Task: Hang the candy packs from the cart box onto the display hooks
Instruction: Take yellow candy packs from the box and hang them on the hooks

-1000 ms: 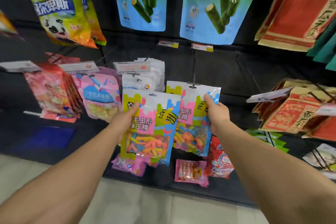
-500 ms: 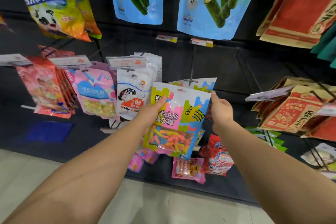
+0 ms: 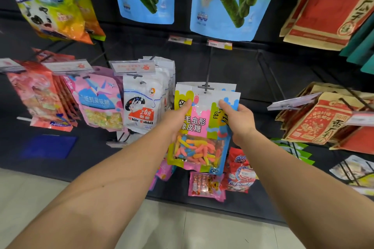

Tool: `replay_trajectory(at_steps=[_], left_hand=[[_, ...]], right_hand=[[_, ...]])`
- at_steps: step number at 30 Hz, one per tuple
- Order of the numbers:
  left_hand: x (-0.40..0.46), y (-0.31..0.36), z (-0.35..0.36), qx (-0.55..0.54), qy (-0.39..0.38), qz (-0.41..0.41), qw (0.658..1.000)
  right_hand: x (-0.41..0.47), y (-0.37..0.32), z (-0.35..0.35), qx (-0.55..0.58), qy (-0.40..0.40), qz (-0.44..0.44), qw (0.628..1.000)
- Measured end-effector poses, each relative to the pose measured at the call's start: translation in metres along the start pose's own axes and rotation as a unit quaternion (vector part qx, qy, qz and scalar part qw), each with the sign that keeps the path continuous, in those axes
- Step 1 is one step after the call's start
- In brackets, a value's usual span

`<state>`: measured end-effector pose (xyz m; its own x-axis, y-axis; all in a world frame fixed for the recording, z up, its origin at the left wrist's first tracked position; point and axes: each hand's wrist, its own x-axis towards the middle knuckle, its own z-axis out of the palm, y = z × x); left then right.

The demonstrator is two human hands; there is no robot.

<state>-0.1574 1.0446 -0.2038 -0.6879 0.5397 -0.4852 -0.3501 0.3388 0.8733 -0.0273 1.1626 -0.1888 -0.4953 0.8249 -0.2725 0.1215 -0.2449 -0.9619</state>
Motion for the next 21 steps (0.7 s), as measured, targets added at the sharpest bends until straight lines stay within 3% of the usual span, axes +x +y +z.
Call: replay_trajectory(at_steps=[8, 17, 21], left_hand=[[0.028, -0.011, -0.001, 0.002, 0.016, -0.024, 1.000], [0.014, -0.014, -0.004, 0.082, 0.084, 0.004, 0.993], [0.009, -0.027, -0.010, 0.166, 0.086, 0.046, 0.981]], right_hand=[[0.012, 0.006, 0.007, -0.023, 0.030, 0.011, 0.999], [0.014, 0.024, 0.002, -0.118, 0.104, 0.051, 0.986], [0.006, 0.039, 0.005, -0.188, 0.065, 0.081, 0.977]])
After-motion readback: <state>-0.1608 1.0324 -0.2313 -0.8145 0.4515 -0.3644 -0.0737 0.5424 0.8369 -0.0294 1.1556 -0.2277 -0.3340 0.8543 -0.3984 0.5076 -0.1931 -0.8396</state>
